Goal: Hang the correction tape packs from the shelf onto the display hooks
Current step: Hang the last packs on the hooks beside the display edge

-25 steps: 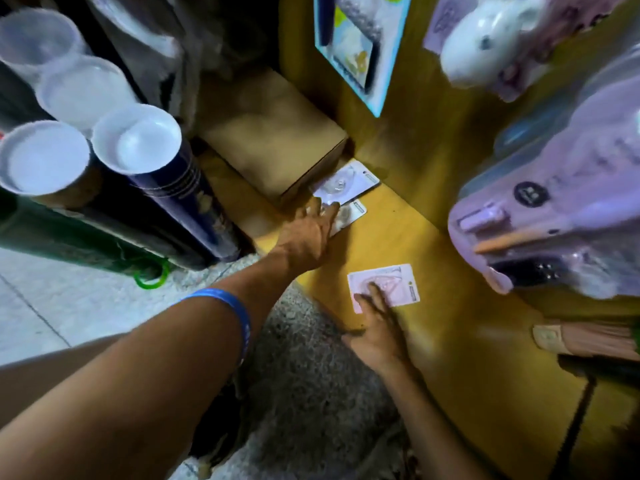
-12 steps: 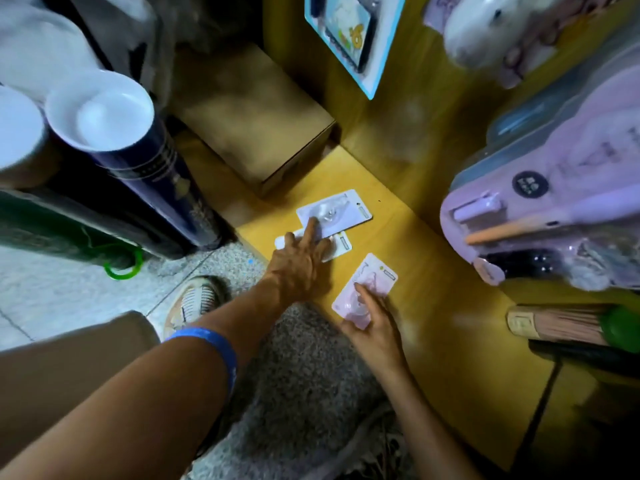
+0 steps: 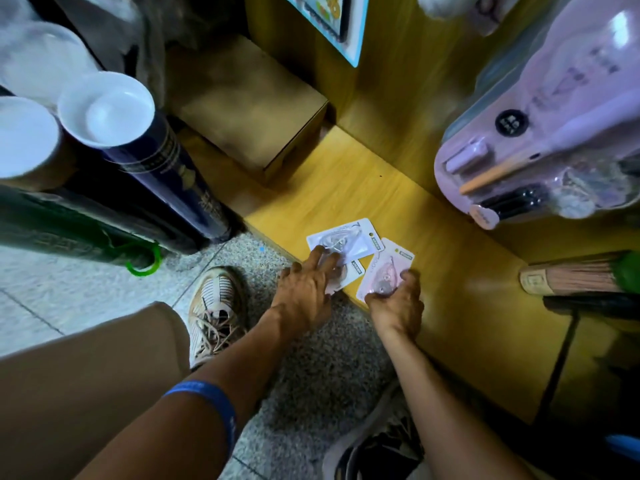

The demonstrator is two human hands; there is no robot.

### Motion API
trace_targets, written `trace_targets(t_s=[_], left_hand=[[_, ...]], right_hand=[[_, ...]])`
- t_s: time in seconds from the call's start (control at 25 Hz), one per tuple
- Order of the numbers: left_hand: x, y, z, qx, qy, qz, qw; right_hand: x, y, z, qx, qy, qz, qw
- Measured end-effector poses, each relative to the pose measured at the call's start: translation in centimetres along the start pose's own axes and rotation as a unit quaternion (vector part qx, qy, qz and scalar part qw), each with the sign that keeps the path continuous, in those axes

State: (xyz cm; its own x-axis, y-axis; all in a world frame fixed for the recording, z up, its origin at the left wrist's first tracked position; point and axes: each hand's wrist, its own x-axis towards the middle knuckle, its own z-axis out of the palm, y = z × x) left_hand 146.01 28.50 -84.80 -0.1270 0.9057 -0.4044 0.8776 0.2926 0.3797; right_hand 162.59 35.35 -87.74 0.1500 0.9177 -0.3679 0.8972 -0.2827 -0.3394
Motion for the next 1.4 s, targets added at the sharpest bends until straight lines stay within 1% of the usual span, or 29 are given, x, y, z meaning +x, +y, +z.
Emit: trace_targets(t_s=[0.08, 0.16, 0.2, 0.24, 0.28, 0.36, 0.4, 0.44, 0.48, 0.52, 0.56, 0.6, 0.64, 0.68, 0.72, 0.76, 0.8, 0.84, 0.88, 0.92, 1.04, 1.12, 1.16, 1.2, 1.24, 1.28, 1.32, 1.36, 1.4], left_hand=[[0.7, -0.4, -0.5, -0.065, 0.045, -0.008, 0.997], [1.2, -1.0, -1.1, -0.096, 0.084, -0.023, 0.992], [1.3, -1.2, -1.2, -0.118, 0.111, -0.055, 0.985], [1.4, -1.3, -1.0, -0.153, 0.138, -0.111, 0.972], [1.5, -1.2, -0.9, -0.201, 0.149, -0.186, 0.950], [2.0, -1.2, 0.0, -0.333, 0.111, -0.329, 0.877], [2.3, -1.3, 0.5, -0.402, 0.096, -0.364, 0.835], [2.5, -1.5, 0.8, -0.451, 0.103, -0.376, 0.803], [2.7, -1.6, 0.7, -0.458, 0.126, -0.370, 0.798], [3.0, -1.9, 0.4, -0.418, 0.158, -0.342, 0.827], [3.4, -2.1, 0.0, -0.329, 0.187, -0.282, 0.881], [4.0, -2.4, -0.5, -0.214, 0.202, -0.193, 0.936], [4.6, -2.6, -1.2, -0.120, 0.190, -0.095, 0.970], [5.2, -2.8, -1.8, -0.063, 0.152, -0.020, 0.986], [5.6, -3.0, -2.2, -0.036, 0.102, 0.008, 0.994], [5.8, -3.1, -2.2, -0.035, 0.064, -0.005, 0.997], [5.6, -3.1, -1.8, -0.049, 0.055, -0.035, 0.997], [5.1, -3.0, -1.3, -0.066, 0.071, -0.068, 0.993], [4.6, -2.8, -0.6, -0.083, 0.092, -0.090, 0.988], [4.1, -2.7, 0.0, -0.101, 0.114, -0.106, 0.983], [3.4, -3.4, 0.7, -0.169, 0.149, -0.139, 0.964], [3.2, -4.0, 1.1, -0.262, 0.150, -0.169, 0.938], [3.0, -3.9, 0.9, -0.331, 0.153, -0.180, 0.913], [2.7, -3.8, 0.8, -0.417, 0.158, -0.187, 0.875], [2.4, -3.4, 0.4, -0.515, 0.159, -0.188, 0.821], [1.9, -2.8, -0.2, -0.601, 0.143, -0.190, 0.763], [1.5, -2.3, -0.8, -0.658, 0.114, -0.191, 0.719], [1.0, -2.0, -1.6, -0.690, 0.081, -0.197, 0.692], [0.4, -1.8, -2.6, -0.706, 0.053, -0.205, 0.676]], right_hand=[[0.5, 0.5, -0.1, -0.032, -0.015, 0.002, 0.999], [0.9, 0.7, 0.0, -0.064, -0.024, 0.014, 0.998], [1.0, 0.5, 0.1, -0.071, -0.024, 0.020, 0.997], [1.0, 0.2, 0.3, -0.076, -0.022, 0.024, 0.997], [1.0, 0.0, 0.5, -0.081, -0.016, 0.028, 0.996], [0.9, -0.2, 0.4, -0.062, 0.005, 0.035, 0.997], [0.7, -0.2, 0.1, -0.016, 0.019, 0.039, 0.999], [0.5, 0.0, -0.3, 0.073, 0.030, 0.046, 0.996], [-0.2, 0.0, -0.6, 0.187, 0.025, 0.056, 0.980], [-1.0, -0.1, -0.8, 0.296, 0.004, 0.068, 0.953], [-2.1, -0.3, -0.8, 0.376, -0.021, 0.076, 0.923], [-3.2, -0.5, -0.5, 0.427, -0.043, 0.087, 0.899], [-4.1, -0.7, 0.0, 0.450, -0.060, 0.100, 0.885], [-4.8, -0.9, 0.6, 0.459, -0.070, 0.121, 0.877], [-5.3, -1.2, 1.1, 0.467, -0.082, 0.145, 0.869], [-5.6, -1.5, 1.8, 0.471, -0.110, 0.173, 0.858], [-5.8, -1.7, 2.5, 0.480, -0.155, 0.197, 0.841], [-5.8, -2.0, 3.3, 0.490, -0.199, 0.213, 0.821], [-5.8, -2.3, 4.3, 0.496, -0.220, 0.228, 0.809], [-6.0, -2.8, 4.9, 0.500, -0.223, 0.240, 0.802], [-5.5, -3.0, 7.7, 0.503, -0.152, 0.245, 0.815], [-5.4, -3.1, 7.7, 0.502, -0.148, 0.236, 0.819], [-5.7, -3.1, 7.2, 0.508, -0.141, 0.226, 0.819], [-6.0, -3.0, 6.5, 0.524, -0.141, 0.220, 0.810], [-6.3, -2.9, 5.7, 0.544, -0.156, 0.217, 0.795], [-6.5, -2.9, 4.7, 0.562, -0.174, 0.218, 0.779], [-6.7, -2.9, 3.6, 0.580, -0.189, 0.212, 0.764], [-6.8, -3.0, 2.4, 0.591, -0.194, 0.204, 0.756], [-7.1, -3.1, 1.0, 0.602, -0.200, 0.183, 0.751]])
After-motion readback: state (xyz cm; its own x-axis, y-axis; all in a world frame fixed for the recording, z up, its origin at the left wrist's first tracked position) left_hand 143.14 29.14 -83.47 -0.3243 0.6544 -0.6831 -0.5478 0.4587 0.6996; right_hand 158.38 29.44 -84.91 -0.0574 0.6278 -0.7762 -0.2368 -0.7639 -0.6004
